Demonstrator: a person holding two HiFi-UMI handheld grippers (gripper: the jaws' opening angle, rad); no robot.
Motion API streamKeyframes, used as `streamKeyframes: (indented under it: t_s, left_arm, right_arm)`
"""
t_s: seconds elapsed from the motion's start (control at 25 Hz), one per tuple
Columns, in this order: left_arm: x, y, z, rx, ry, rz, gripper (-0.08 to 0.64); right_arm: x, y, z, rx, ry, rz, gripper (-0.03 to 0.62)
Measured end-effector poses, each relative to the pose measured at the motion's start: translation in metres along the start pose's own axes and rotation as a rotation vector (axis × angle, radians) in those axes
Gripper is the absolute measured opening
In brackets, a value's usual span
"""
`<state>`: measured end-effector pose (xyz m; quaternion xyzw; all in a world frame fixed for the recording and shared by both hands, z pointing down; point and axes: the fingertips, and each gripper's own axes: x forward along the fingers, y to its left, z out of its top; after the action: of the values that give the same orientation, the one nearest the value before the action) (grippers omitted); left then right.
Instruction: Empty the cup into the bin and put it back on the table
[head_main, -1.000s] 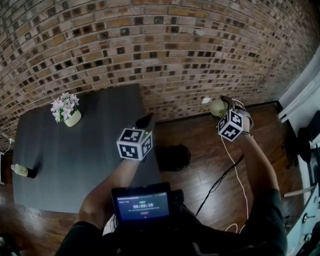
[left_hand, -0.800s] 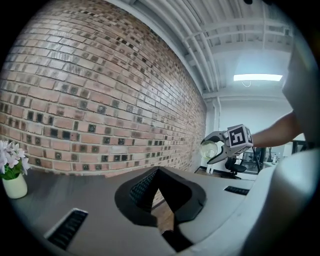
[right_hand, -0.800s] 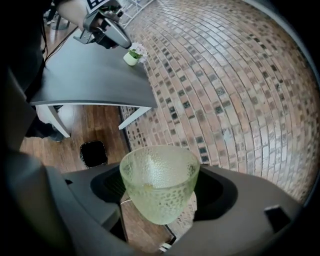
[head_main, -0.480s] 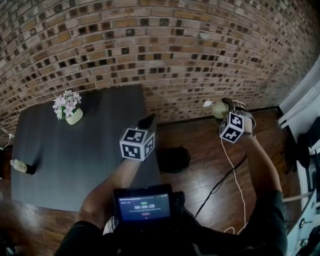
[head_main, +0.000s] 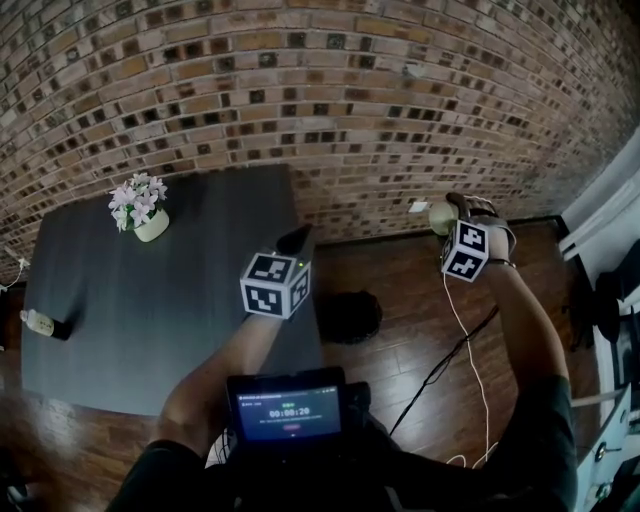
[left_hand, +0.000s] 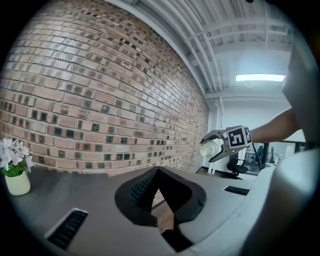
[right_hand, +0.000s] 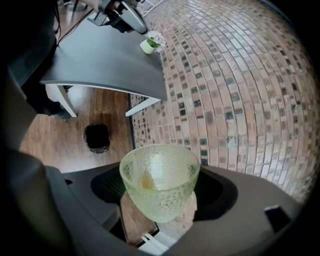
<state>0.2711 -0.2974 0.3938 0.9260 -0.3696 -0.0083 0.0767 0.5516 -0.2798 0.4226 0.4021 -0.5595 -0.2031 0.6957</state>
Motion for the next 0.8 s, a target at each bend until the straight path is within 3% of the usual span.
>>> streamKeyframes:
  t_s: [0.8]
  left_arm:
    - [-0.0084, 0.0045, -0.0094, 0.012, 0.016, 0.033, 0.003]
  right_arm:
    - [-0.0011, 0.0048, -0.0077, -0.139, 0.065, 0.028, 0.391]
